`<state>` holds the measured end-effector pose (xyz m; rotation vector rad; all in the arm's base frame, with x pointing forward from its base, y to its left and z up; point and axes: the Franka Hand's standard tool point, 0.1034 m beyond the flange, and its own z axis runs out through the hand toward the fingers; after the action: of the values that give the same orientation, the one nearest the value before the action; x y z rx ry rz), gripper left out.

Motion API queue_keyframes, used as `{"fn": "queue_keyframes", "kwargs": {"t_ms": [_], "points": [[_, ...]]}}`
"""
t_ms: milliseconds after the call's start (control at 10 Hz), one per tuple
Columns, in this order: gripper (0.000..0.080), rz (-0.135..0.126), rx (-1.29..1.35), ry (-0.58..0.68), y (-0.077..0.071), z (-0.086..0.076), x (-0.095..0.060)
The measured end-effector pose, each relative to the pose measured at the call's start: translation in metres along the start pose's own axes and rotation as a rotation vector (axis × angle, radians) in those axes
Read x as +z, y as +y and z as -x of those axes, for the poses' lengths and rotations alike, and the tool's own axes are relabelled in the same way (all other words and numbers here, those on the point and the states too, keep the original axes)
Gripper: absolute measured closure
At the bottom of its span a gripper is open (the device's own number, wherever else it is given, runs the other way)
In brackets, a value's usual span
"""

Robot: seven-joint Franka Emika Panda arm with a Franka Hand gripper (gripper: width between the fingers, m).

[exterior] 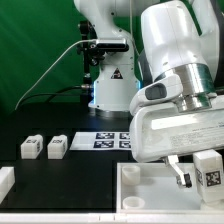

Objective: Assemble one leg

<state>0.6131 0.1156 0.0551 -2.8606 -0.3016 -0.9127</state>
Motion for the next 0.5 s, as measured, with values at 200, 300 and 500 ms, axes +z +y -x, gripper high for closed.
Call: {"fn": "queue_keyframes", "kwargs": {"t_ms": [200, 300, 500], "points": [[0.0152, 0.000, 0.000, 0.000, 0.000, 0.000, 0.000], [0.0150, -0.002, 0.000, -0.006, 0.000, 0.002, 0.001], [0.0150, -0.018, 0.001, -0.061, -0.004, 0.011, 0.005]]}}
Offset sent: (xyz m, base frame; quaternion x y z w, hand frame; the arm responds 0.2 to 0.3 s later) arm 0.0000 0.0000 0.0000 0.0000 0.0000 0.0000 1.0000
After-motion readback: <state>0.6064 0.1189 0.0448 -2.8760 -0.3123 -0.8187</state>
